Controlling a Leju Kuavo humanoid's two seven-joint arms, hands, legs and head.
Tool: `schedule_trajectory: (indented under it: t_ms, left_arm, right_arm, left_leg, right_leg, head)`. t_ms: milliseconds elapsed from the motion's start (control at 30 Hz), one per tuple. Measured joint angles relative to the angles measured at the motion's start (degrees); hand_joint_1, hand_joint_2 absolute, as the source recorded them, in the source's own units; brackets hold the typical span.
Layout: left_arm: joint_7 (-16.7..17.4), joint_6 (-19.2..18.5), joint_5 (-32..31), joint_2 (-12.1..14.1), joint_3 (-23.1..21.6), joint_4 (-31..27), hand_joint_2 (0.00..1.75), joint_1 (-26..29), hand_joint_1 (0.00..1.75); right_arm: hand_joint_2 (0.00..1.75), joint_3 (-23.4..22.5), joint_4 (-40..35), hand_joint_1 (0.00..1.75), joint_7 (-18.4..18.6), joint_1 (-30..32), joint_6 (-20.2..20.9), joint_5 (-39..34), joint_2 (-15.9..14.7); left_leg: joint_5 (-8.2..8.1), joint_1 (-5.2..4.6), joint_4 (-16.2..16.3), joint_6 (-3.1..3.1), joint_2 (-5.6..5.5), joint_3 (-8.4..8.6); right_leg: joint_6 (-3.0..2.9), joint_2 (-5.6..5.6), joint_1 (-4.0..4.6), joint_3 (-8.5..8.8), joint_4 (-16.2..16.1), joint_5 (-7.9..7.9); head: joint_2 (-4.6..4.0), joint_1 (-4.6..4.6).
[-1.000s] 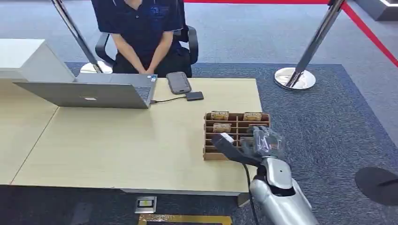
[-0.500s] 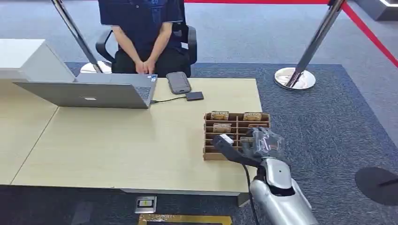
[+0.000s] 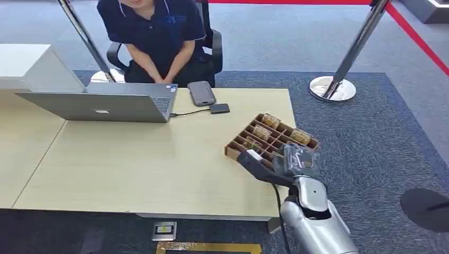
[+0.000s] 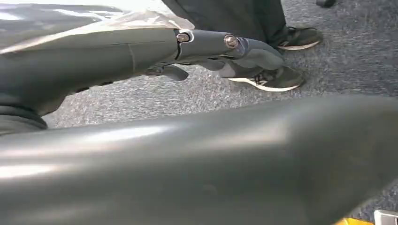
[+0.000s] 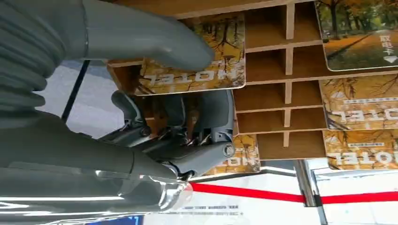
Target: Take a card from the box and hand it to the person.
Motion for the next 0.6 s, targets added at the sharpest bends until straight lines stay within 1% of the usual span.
schedule_trajectory:
  t_ms: [367, 600]
  left_arm:
    - [-0.17, -0.09, -0.02, 0.0, 0.0, 0.0, 0.0, -0.07, 0.0]
    - [-0.17, -0.09, 0.0, 0.0, 0.02, 0.0, 0.0, -0.06, 0.0]
  right_arm:
    - [1.75, -0.04, 0.42, 1.34, 0.04, 0.01, -0.04, 0.15, 0.0]
    - [1.75, -0.04, 0.44, 1.41, -0.26, 0.01, -0.07, 0.13, 0.0]
  left_leg:
    - [0.0, 0.0, 0.0, 0.0, 0.01, -0.01]
    - [0.0, 0.01, 0.0, 0.0, 0.01, -0.02]
  right_leg:
    - [0.0, 0.0, 0.0, -0.02, 0.0, 0.0]
    - [0.0, 0.0, 0.0, -0.02, 0.0, 0.0]
  head:
    - [0.0, 0.0]
    - [0.0, 0.0]
